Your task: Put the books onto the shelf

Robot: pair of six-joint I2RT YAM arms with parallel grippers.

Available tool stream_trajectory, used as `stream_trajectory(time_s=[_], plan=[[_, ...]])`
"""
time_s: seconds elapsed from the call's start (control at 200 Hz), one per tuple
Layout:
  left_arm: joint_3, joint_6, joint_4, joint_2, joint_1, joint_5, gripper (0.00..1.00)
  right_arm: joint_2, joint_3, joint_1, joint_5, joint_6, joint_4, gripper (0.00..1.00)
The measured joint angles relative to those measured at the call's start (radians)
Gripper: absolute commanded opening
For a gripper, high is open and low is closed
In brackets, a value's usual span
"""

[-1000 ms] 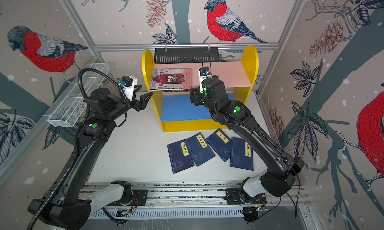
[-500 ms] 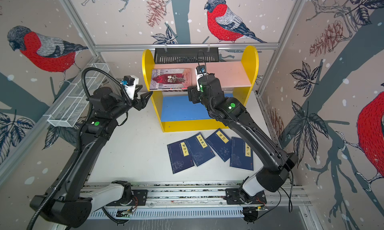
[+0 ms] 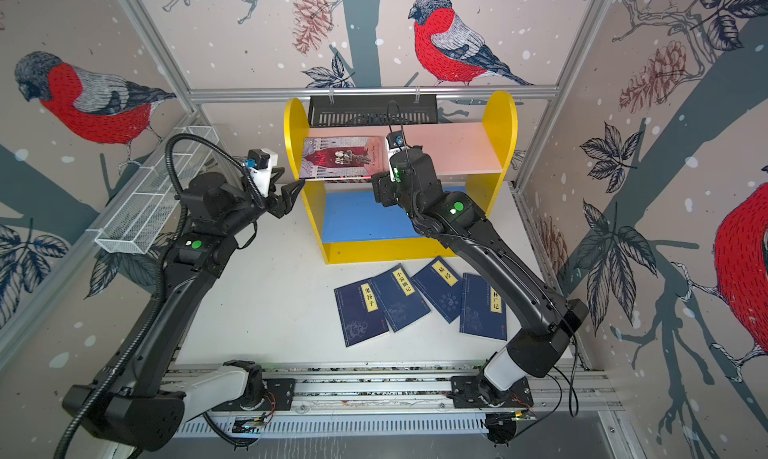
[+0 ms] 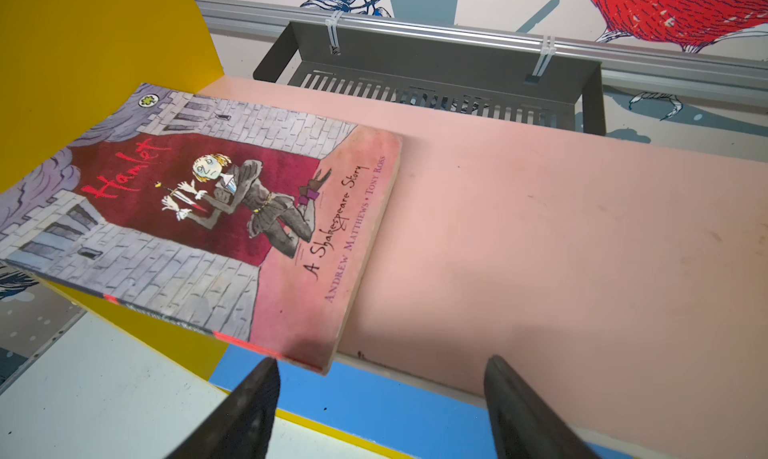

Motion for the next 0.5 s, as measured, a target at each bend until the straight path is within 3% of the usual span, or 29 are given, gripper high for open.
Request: stream_trajectory(time_s=[0.5], plan=[[-0.001, -0.007, 0.019, 0.008, 0.000, -0.002, 0.58, 0.023, 0.017, 0.000, 0.021, -0.019, -0.009, 0.79]])
